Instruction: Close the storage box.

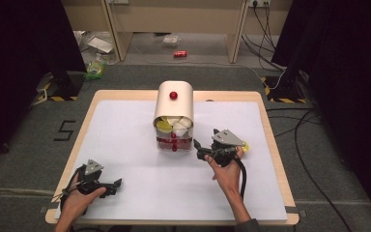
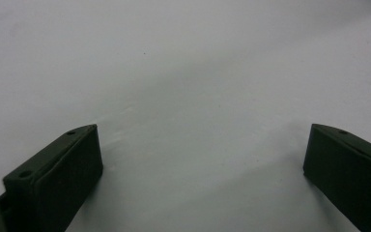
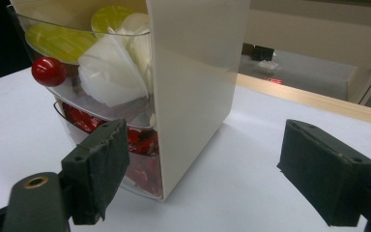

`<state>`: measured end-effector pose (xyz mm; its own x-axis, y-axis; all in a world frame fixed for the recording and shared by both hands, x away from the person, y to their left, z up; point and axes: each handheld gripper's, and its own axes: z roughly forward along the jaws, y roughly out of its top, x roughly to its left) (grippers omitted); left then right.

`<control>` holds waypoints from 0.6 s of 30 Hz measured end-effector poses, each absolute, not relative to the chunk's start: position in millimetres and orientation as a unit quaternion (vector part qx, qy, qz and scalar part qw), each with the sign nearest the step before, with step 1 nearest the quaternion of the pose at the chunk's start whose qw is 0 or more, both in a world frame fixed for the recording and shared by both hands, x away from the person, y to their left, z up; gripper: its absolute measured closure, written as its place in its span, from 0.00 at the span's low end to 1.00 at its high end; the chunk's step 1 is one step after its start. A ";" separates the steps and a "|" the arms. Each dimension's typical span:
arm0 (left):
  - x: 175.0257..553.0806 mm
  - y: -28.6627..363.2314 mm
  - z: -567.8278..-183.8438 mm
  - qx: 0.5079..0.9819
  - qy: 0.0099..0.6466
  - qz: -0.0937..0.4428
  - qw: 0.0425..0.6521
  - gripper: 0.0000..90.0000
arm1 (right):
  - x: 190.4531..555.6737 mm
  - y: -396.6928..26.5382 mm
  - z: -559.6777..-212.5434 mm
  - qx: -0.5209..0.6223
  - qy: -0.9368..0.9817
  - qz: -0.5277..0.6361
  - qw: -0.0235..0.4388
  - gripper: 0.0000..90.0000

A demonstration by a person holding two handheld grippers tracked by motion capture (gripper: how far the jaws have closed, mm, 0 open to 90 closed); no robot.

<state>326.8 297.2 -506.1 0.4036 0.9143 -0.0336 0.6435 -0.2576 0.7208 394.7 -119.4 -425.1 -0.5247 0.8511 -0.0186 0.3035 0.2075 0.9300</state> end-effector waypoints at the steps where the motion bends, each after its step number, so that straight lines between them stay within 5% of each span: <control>1: 326.8 297.2 -506.1 0.767 0.508 0.201 0.337 0.00 | 394.2 -121.0 -425.5 0.396 0.726 0.486 0.282 0.20; 18: 326.8 297.2 -506.1 0.767 0.508 0.201 0.337 0.00 | 380.9 -132.8 -429.1 0.400 0.728 0.482 0.278 0.20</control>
